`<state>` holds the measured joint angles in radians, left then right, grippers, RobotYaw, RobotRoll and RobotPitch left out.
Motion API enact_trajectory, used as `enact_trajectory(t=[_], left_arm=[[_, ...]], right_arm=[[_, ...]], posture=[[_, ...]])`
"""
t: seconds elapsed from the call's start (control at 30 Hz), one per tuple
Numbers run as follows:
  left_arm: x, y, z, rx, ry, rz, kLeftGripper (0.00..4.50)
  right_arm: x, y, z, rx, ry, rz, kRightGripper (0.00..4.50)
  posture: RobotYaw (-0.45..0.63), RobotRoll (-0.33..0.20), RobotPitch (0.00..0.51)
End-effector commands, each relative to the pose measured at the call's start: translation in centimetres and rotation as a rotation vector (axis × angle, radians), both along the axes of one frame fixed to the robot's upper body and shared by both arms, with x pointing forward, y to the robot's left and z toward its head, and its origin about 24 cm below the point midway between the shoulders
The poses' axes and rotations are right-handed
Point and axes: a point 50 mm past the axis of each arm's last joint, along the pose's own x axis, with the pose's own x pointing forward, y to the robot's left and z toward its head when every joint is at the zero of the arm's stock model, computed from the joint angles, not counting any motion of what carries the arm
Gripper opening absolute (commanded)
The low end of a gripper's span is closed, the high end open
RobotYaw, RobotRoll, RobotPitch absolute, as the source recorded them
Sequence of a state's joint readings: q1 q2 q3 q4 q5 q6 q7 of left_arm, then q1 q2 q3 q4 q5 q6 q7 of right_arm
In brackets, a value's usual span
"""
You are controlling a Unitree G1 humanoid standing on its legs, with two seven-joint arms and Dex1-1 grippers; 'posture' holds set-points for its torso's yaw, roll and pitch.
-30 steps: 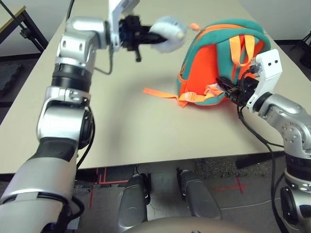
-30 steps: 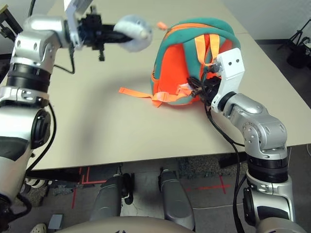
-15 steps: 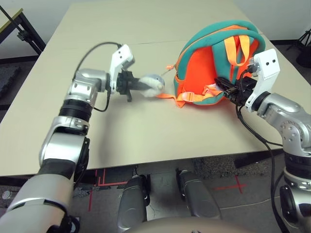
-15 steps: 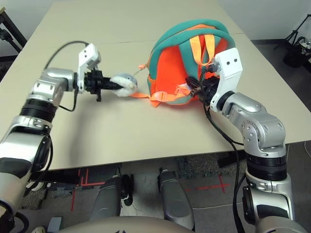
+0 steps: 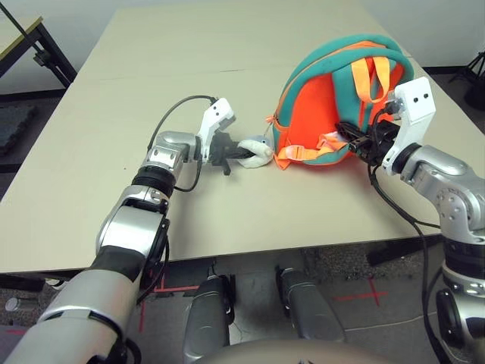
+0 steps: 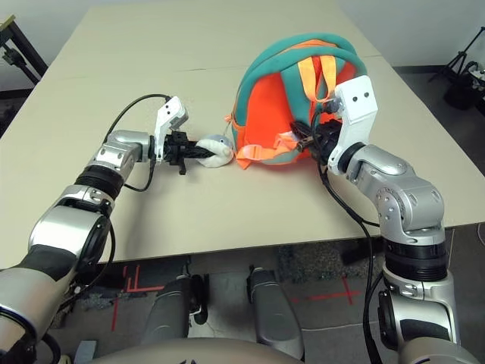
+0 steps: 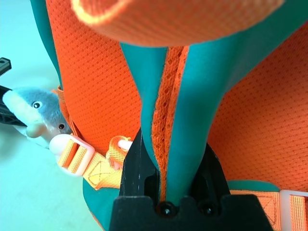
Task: Put the pencil case into the backpack and zip it.
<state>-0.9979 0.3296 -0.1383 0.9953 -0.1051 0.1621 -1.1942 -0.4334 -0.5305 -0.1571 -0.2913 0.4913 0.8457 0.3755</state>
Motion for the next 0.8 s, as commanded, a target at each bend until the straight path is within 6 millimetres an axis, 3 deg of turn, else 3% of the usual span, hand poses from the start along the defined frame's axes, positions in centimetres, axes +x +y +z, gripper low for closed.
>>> enact_trajectory(t=[0.03,0.17,0.2,0.53,0.57,0.6,0.8], left_arm=[[0.0,0.7,0.8,-0.013,0.011,0.015,0.18],[0.1,0.9,2.6,-0.052,-0.021,0.02,0.18],[0.0,1.0,3.1,-0.062,-0.027,0.019,0.18],[-1.7,1.6,7.1,-0.189,-0.047,0.002,3.91],[-1.9,1.8,7.3,-0.191,-0.048,0.005,4.35],[-2.1,1.9,7.4,-0.193,-0.049,0.008,4.43],[-3.0,2.3,7.5,-0.186,-0.049,0.025,4.43]], right_arm=[[0.1,-0.2,-0.4,-0.005,0.03,-0.004,0.36],[0.2,-0.3,-0.3,0.002,0.03,0.001,0.36],[0.2,-0.4,-0.2,0.003,0.031,0.003,0.71],[0.3,-0.9,-0.2,0.011,0.043,0.003,4.35],[0.3,-0.9,-0.3,0.013,0.045,0.004,4.5],[0.3,-0.9,-0.3,0.015,0.047,0.004,4.5],[0.2,-1.4,0.4,0.044,0.056,0.016,4.5]], posture=[[-0.22,0.0,0.146],[-0.21,0.0,0.143],[-0.21,0.0,0.143],[-0.21,0.0,0.143],[-0.21,0.0,0.143],[-0.21,0.0,0.141],[-0.2,0.0,0.142]])
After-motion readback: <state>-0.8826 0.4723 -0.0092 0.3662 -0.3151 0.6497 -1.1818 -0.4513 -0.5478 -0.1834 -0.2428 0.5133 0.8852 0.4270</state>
